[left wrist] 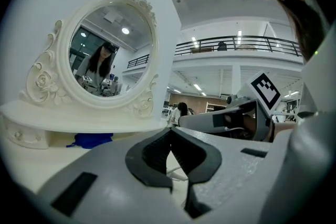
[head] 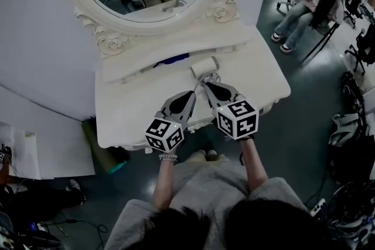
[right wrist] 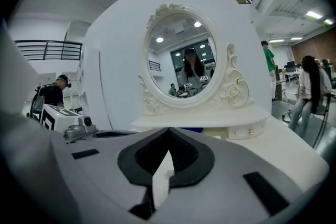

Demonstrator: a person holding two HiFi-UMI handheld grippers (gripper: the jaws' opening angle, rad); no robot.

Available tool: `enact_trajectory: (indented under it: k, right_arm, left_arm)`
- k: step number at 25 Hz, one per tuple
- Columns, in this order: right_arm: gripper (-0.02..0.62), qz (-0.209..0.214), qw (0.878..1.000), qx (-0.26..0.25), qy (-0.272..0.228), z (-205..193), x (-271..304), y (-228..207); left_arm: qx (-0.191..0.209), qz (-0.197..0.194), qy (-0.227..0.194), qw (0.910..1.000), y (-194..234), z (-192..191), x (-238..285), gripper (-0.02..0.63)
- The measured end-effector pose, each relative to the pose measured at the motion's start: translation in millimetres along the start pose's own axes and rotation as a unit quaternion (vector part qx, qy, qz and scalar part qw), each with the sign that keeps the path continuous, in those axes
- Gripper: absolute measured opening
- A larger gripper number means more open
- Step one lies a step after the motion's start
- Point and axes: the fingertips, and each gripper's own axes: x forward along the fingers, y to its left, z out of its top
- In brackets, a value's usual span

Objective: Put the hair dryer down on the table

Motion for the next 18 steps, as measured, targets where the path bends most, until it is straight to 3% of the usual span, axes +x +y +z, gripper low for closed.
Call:
enact_trajectory:
  k: [5, 14, 18]
  right_arm:
    - [0.002, 0.039, 0.999, -0.019, -0.026, 10, -13, 14]
    - [0.000, 0.055, 0.996, -0.044, -0.056, 29, -31, 27]
    - [0.000, 0.056, 0.995, -0.049, -0.062, 31, -34, 25]
  left_arm:
    - [0.013, -0.003, -0.024, 0.9996, -13, 18, -7, 0.005]
    - [0.073, -0.002, -0.039, 0.9965, -33, 43, -20, 0.005]
    - [0.082, -0.003, -0.045, 0.9956, -37, 48, -20, 0.005]
